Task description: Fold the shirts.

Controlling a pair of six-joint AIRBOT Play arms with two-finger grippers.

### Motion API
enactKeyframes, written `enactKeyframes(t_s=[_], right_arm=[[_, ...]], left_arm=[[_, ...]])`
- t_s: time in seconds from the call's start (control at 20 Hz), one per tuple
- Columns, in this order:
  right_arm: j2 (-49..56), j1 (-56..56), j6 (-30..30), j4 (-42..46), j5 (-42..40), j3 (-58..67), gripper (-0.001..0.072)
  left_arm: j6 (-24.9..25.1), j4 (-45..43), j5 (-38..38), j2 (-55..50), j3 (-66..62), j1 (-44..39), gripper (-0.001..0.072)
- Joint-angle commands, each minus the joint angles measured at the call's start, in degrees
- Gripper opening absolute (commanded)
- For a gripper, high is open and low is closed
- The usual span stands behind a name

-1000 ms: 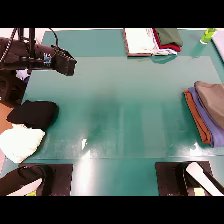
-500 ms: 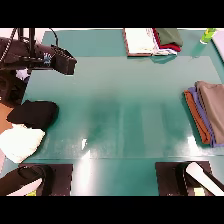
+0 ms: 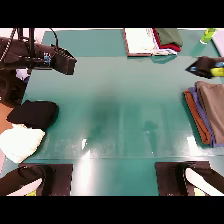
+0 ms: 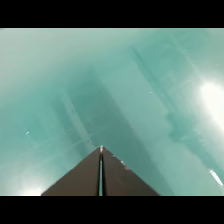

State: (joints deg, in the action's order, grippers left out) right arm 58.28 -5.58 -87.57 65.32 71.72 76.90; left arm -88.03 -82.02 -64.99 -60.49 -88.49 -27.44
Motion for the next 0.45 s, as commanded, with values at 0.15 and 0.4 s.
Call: enactKeyframes(t_s=[0.15,0.4], right_arm=[[4.33,15.04,0.26,-0.76,-2.99,0.02,0.002],[6.99,17.55,0.22,-1.01,-2.1,0.02,0.0019]], left_arm=[[0.0,-0.04,0.02,0.0,0.0,0.0,0.0033],[0.0,-0.04,0.02,0.0,0.0,0.0,0.0033]])
